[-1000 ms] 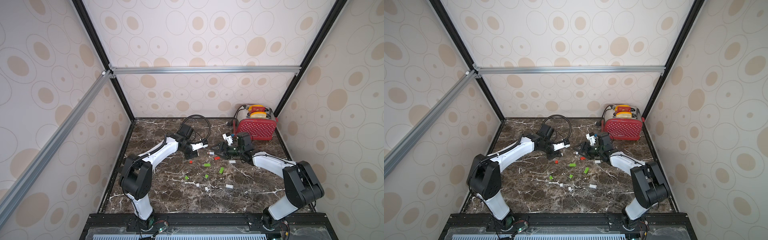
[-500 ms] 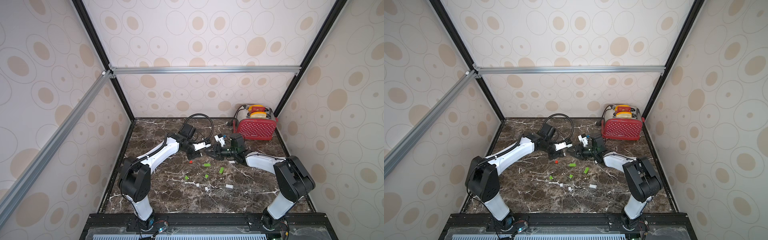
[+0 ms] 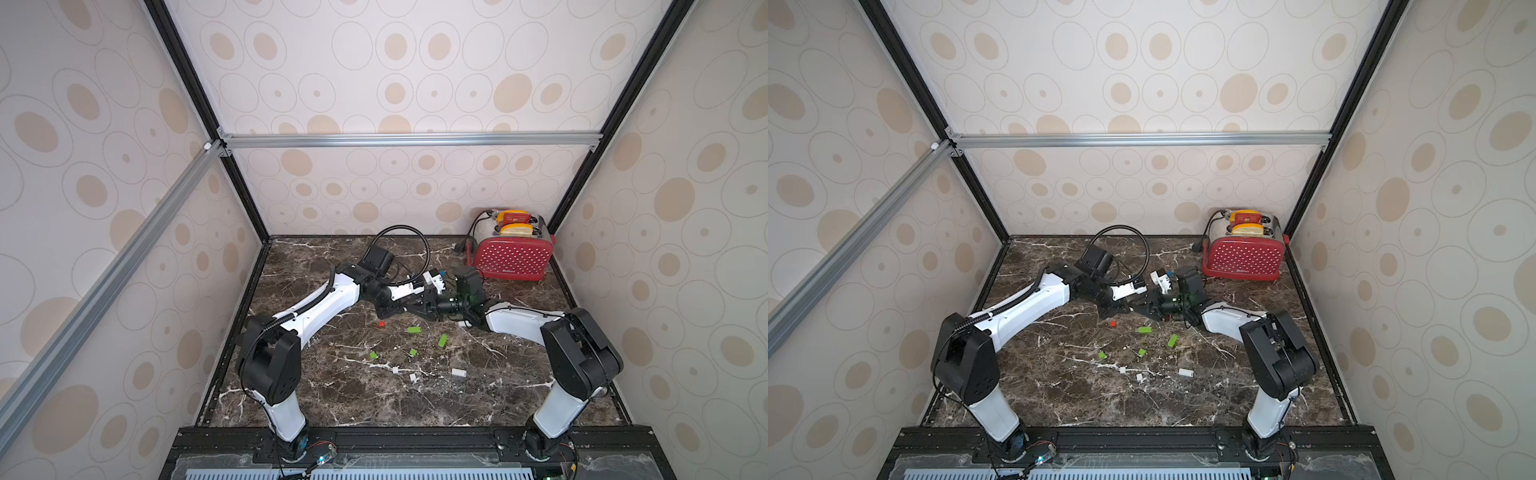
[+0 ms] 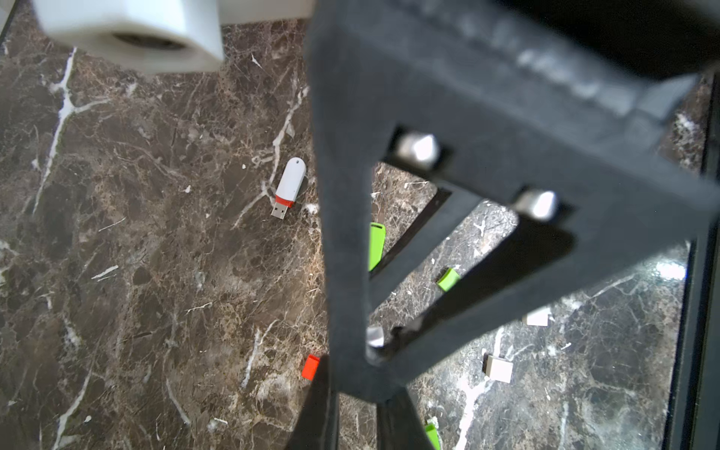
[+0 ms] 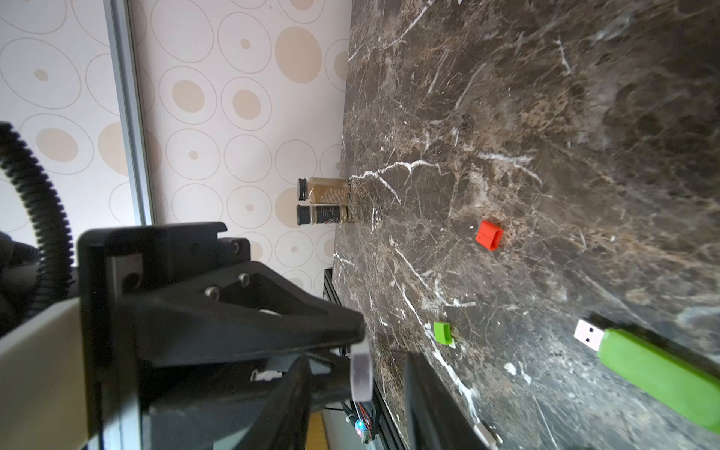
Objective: Close the usb drive cover
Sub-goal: Pick up the cover from the center of the board.
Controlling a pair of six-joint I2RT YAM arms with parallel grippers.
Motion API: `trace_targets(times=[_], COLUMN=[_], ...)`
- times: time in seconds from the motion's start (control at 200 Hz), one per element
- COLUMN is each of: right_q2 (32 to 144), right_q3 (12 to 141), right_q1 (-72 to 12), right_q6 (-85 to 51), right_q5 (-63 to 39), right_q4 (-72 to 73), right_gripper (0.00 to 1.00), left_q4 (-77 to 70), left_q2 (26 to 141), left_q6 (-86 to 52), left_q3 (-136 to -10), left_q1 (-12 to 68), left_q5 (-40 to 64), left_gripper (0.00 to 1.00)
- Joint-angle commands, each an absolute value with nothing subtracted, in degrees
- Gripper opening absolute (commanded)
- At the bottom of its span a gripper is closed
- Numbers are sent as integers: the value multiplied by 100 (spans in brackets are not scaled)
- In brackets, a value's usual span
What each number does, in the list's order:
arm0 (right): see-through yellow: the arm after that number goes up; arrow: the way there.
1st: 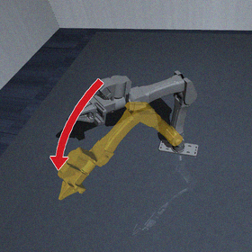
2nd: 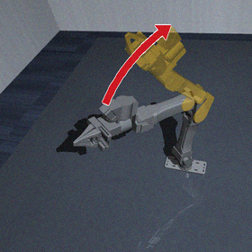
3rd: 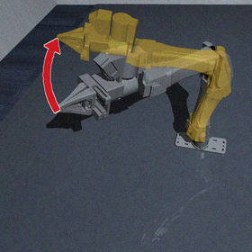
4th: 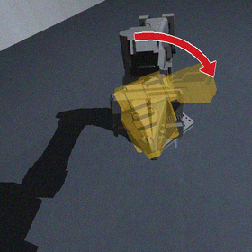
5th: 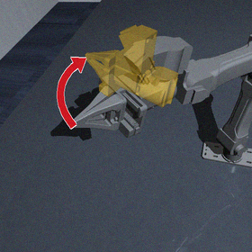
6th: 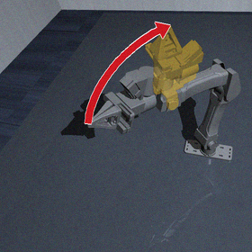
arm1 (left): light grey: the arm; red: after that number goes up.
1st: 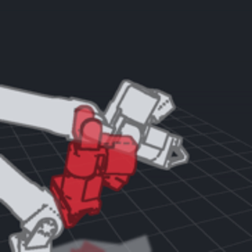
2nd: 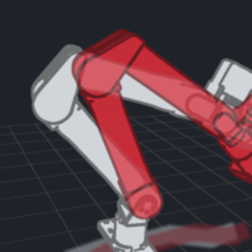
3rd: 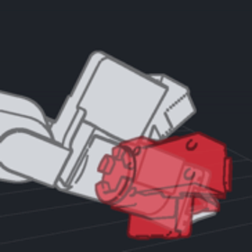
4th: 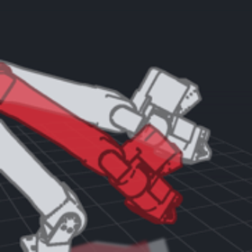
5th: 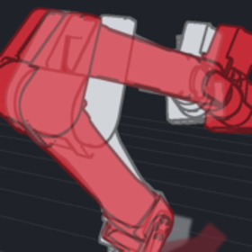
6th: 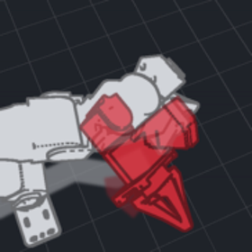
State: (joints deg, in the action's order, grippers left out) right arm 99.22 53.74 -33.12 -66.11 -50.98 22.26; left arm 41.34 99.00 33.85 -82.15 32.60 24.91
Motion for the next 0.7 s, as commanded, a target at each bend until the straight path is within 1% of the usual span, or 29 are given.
trace_targets(times=[0.0,0.065,0.145,0.24,0.29,0.586,0.696], right_q2=[10027,10054,10063,10066,10072,10099,10099], right_q3=[5524,5527,5521,5525,5530,5541,5552], right_q1=[-3372,-3366,-3366,-3371,-3372,-3367,-3370], right_q6=[-6687,-6706,-6706,-6706,-6706,-6671,-6671], right_q5=[-5211,-5242,-5256,-5271,-5287,-5292,-5315], right_q4=[2370,2391,2393,2393,2391,2295,2303], right_gripper=[40,39,35,28,26,24,20], left_q4=[4253,4254,4252,4254,4252,4254,4263], left_q2=[9734,9729,9729,9733,9751,9834,9826], left_q6=[3480,3480,3480,3463,3454,3366,3366], left_q3=[-8411,-8418,-8437,-8470,-8490,-8666,-8677], left_q1=[3382,3383,3383,3377,3384,3381,3384], left_q5=[2557,2564,2548,2532,2533,2560,2573], left_gripper=[13,13,13,13,13,13,13])
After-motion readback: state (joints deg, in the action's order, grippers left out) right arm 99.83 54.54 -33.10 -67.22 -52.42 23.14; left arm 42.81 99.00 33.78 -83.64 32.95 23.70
